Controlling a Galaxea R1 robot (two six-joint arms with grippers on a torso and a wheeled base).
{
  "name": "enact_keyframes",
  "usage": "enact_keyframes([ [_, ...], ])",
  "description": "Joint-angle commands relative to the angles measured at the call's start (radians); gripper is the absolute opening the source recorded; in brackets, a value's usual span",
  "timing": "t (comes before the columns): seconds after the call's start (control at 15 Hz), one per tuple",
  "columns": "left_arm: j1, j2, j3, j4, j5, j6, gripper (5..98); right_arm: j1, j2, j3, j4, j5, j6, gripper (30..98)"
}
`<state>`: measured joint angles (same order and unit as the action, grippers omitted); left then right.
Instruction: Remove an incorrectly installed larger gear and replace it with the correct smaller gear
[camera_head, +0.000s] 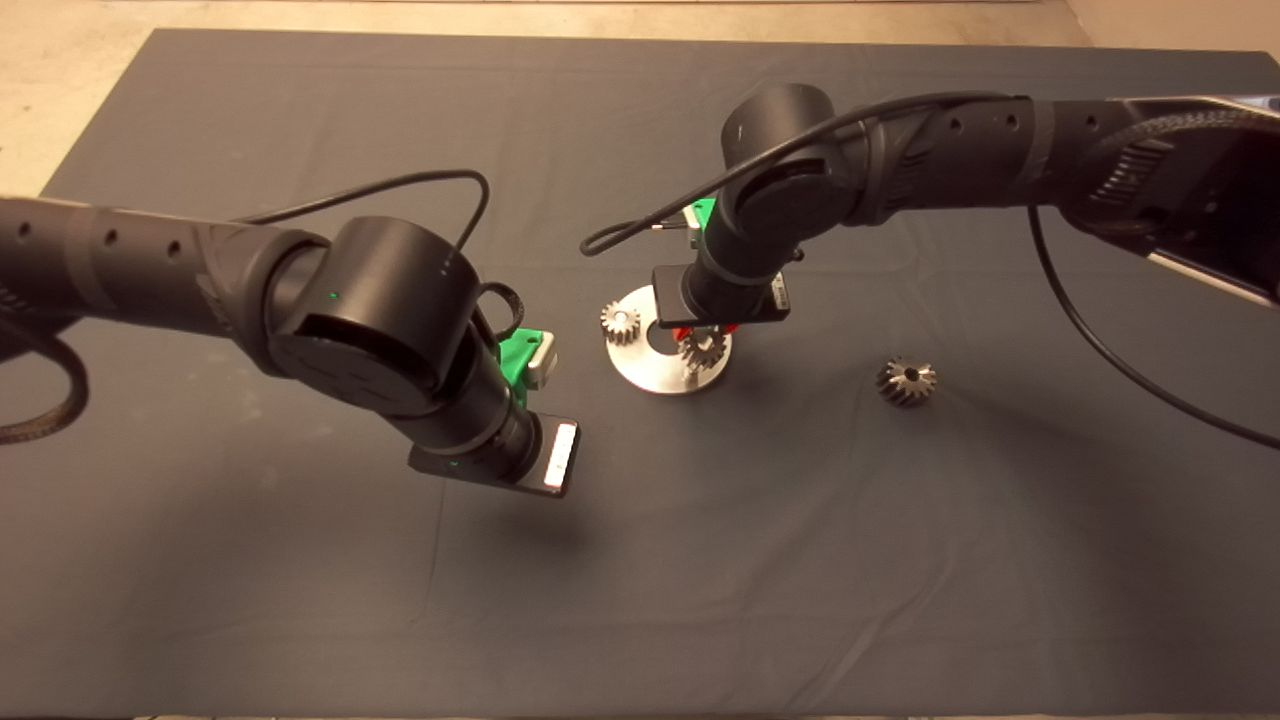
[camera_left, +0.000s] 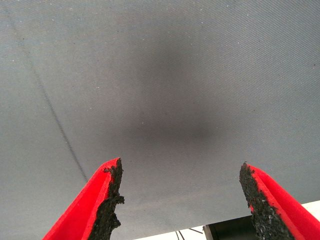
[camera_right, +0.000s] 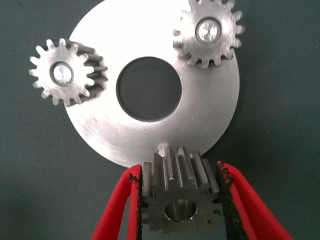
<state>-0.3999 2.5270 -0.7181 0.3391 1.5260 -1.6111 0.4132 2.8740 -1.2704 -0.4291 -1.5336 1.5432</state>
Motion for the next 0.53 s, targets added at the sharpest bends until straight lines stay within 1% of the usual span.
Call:
enact_keyframes([
  [0.0, 0.001, 0.003, -0.003, 0.011, 0.132, -0.001, 59.2, -0.009, 0.015, 0.036, -0.114, -0.123, 0.008, 31.2],
  [0.13, 0.001, 0.002, -0.001, 0.011, 0.132, -0.001, 59.2, -0.030, 0.016, 0.036, -0.123, -0.123, 0.009, 31.3],
  [0.2, 0.009, 0.002, 0.000, 0.011, 0.132, -0.001, 59.2, -0.043, 0.015, 0.036, -0.135, -0.123, 0.009, 31.3],
  [0.27, 0.018, 0.002, -0.001, 0.012, 0.132, -0.001, 59.2, -0.050, 0.016, 0.033, -0.151, -0.123, 0.009, 31.3],
  [0.47, 0.019, -0.004, -0.005, 0.013, 0.132, -0.001, 59.2, -0.059, 0.015, 0.022, -0.155, -0.124, 0.009, 31.2],
])
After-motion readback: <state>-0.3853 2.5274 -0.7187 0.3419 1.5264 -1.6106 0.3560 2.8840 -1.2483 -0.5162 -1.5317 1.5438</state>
